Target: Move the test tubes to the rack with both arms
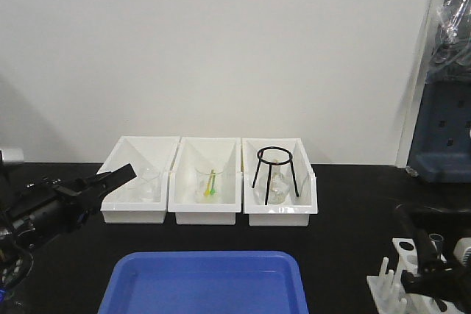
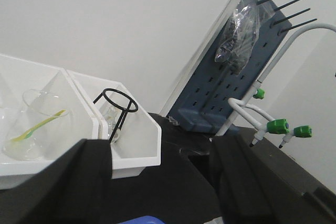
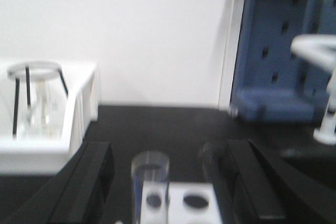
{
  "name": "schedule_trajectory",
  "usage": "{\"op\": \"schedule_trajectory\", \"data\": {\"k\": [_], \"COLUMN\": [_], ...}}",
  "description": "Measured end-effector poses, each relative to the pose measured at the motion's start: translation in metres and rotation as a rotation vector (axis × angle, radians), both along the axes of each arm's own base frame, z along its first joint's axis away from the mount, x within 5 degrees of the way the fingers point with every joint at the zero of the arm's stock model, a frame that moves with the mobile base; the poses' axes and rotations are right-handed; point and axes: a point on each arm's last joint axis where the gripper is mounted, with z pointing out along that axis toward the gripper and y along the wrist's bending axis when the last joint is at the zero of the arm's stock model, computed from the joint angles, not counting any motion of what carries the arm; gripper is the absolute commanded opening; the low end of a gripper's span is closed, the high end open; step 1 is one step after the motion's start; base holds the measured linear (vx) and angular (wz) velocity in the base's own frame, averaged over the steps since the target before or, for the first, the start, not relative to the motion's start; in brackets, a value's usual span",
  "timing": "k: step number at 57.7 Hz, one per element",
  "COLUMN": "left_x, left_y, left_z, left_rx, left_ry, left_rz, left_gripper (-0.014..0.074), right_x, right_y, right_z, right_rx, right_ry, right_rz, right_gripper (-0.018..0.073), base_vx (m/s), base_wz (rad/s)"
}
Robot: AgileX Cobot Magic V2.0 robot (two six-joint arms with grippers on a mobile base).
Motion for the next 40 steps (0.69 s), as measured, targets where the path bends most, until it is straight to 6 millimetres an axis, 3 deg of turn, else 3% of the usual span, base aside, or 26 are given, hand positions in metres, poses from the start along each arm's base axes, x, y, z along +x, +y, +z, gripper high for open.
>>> {"op": "schedule_trajectory", "data": {"k": [9,16,24,30,40], "left_x": [0.000,0.000,0.000,0.000,-0.008], "left_y": [0.000,0.000,0.000,0.000,-0.004], "left_z": [0.000,0.000,0.000,0.000,0.015], "left_rx": [0.000,0.000,0.000,-0.003,-0.057], "left_ry": [0.000,0.000,0.000,-0.004,-0.092], "left_rz": [0.000,0.000,0.000,-0.004,-0.068], "left_gripper": [0.0515,0.0515,0.0515,0.0514,0.0514], "right_x": [-0.004,-0.009,-0.026,-0.039,-0.047], "right_y": [0.001,0.003,0.004,0.004,0.004], "right_z": [0.049,0.102,0.154,0.167,0.170], "right_rx": [-0.009,-0.039,-0.057,-0.057,-0.057], "right_ry": [-0.060,-0.070,-0.053,-0.031,-0.010], "right_rz": [0.005,0.033,0.042,0.041,0.041], "right_gripper": [0.0511,0.0511,0.0511,0.0511,0.0511], "base_vx": [0.00,0.00,0.00,0.00,0.00], "base_wz": [0.00,0.00,0.00,0.00,0.00]}}
